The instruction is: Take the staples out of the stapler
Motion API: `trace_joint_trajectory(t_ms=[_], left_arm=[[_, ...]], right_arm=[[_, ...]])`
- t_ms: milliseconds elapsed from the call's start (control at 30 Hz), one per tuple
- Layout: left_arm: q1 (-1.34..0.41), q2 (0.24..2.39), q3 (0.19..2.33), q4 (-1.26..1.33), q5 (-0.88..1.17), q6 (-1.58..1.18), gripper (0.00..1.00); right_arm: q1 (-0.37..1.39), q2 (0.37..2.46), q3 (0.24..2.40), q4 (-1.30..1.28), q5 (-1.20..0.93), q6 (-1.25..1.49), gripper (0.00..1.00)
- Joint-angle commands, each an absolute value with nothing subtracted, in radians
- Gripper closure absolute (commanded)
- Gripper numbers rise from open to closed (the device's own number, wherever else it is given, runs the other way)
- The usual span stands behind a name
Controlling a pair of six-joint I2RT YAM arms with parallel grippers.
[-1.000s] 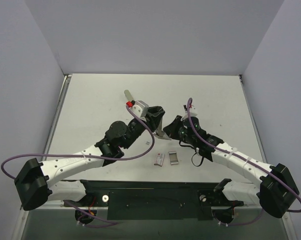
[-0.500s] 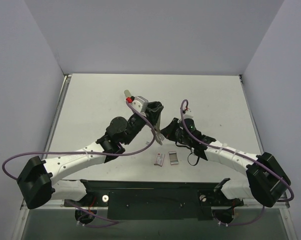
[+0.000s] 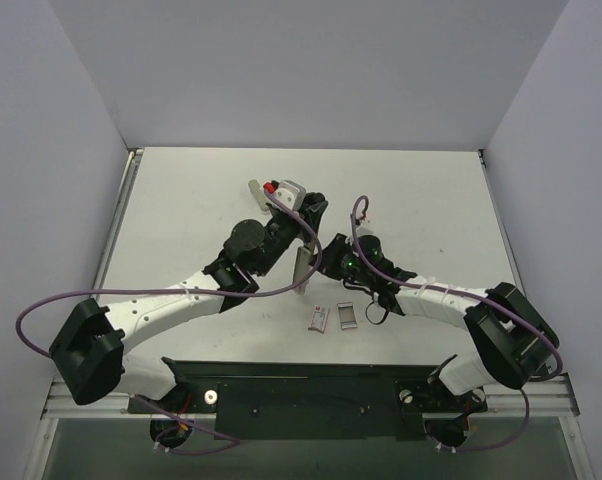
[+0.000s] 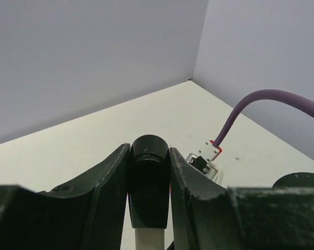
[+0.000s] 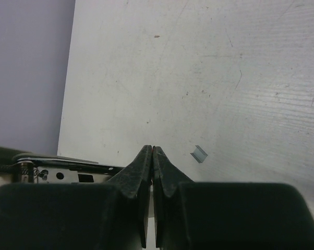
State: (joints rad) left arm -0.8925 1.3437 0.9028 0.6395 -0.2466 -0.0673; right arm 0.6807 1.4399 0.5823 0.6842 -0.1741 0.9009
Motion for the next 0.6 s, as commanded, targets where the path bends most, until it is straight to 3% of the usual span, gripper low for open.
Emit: trace_joint_trajectory(t_ms=[0,567], left_arm=[[-0.879,1.371,0.996,0.778,-0.209,-0.084,1.00],[-0.861,1.408,1.031,0.765,-0.169,-0.118,1.00]], right_arm=[[0.684,1.451,0.637,0.825,-0.245,0.910,1.00],[0.678,1.444,0.661,0.831,-0.278,0.887,1.00]])
